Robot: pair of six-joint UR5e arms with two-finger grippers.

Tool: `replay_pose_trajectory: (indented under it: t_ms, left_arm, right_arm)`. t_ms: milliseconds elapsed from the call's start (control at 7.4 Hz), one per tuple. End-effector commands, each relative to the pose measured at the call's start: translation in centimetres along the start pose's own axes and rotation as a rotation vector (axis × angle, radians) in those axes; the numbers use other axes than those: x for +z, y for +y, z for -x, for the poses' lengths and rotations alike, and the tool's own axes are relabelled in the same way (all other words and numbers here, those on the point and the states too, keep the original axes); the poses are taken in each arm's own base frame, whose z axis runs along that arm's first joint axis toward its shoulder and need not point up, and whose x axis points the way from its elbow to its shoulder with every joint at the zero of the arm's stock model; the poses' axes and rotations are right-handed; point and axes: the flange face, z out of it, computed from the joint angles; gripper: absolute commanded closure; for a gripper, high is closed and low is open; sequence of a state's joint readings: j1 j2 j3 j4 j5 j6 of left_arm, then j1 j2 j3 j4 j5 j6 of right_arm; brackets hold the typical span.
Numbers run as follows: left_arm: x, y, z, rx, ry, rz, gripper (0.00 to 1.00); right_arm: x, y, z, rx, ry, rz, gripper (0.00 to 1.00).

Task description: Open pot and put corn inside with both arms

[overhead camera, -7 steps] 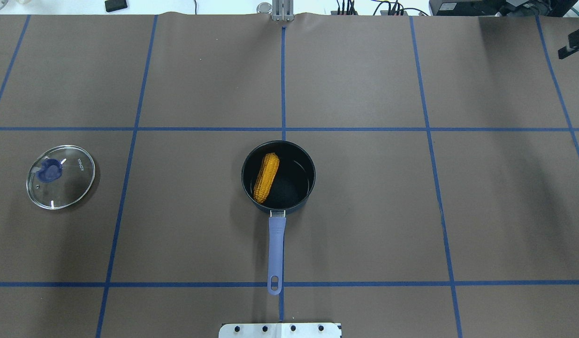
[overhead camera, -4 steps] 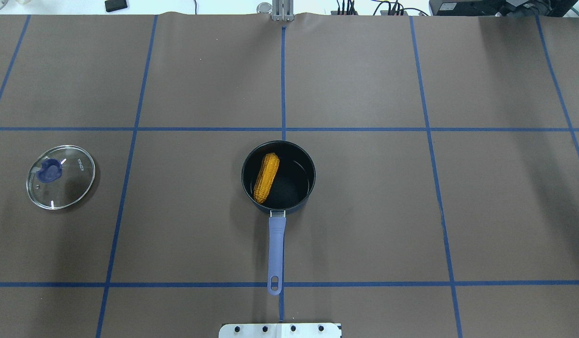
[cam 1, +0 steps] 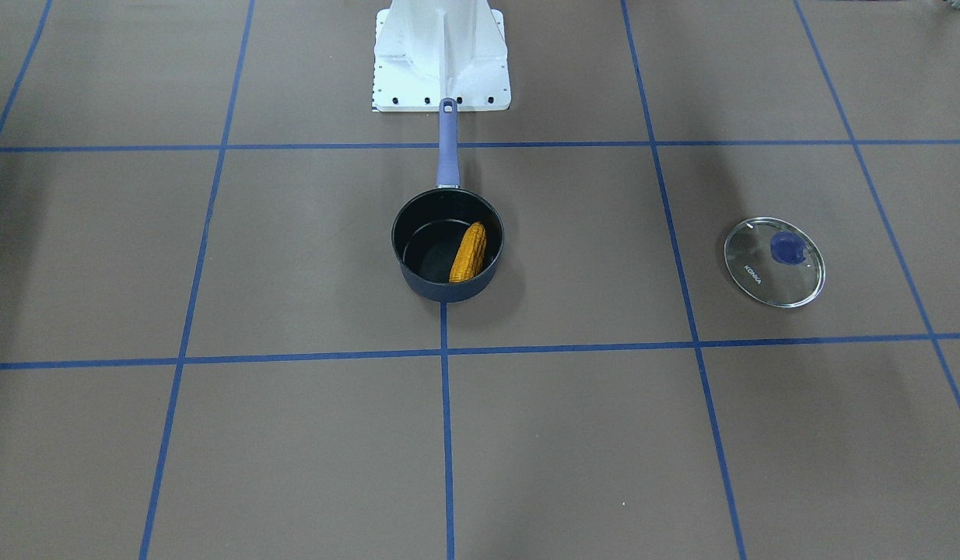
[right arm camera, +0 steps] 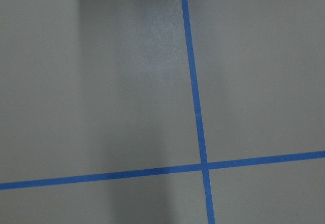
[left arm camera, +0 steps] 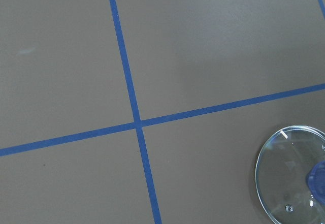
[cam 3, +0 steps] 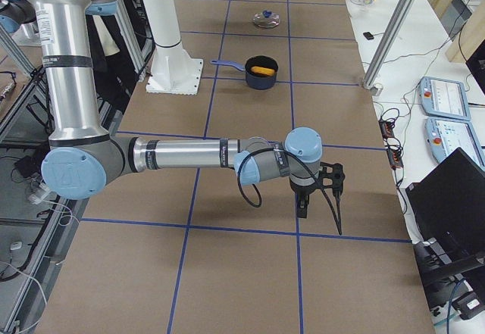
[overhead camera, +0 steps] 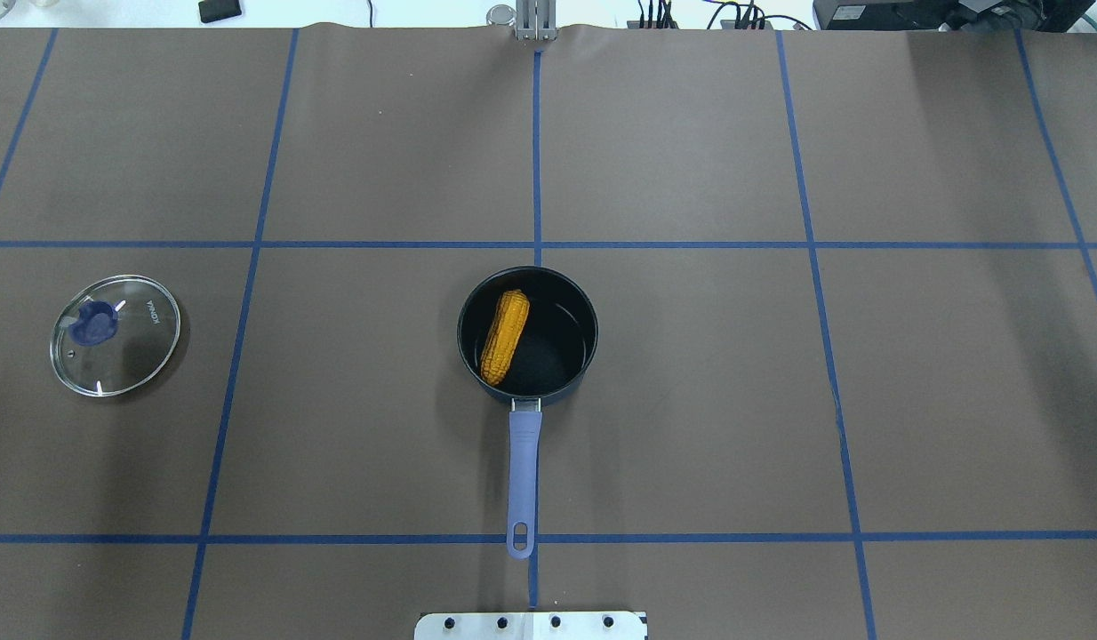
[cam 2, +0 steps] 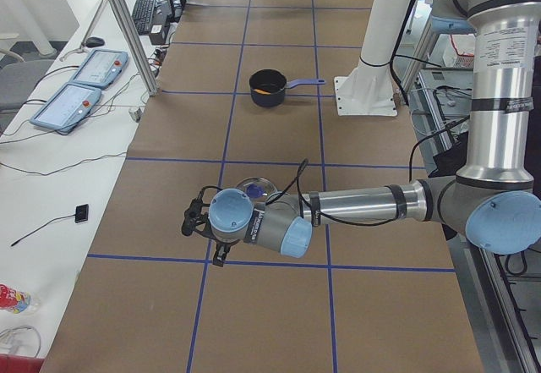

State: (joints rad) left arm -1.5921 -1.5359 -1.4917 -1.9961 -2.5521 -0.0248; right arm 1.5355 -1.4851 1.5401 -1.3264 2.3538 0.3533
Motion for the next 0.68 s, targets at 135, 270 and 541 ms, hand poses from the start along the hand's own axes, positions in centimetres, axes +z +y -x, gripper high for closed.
replay_pose_trajectory:
  t_ms: [135, 270, 541]
  left_arm:
    - [-0.16, -0.05, -0.10, 0.000, 0.000, -0.003, 0.02]
    - [-0.19, -0.14, -0.14, 0.002, 0.000, -0.004, 0.02]
    - [-0.53, -0.08, 0.16, -0.002, -0.004, -0.011, 0.02]
  right_arm:
    - [0.31, 0.18, -0.49, 0.002, 0.010, 0.002, 0.00]
    - [0.39, 0.32, -0.63, 0.004, 0.011, 0.004, 0.00]
    - [0.59, 0.43, -0.69, 0.005, 0.006, 0.010, 0.00]
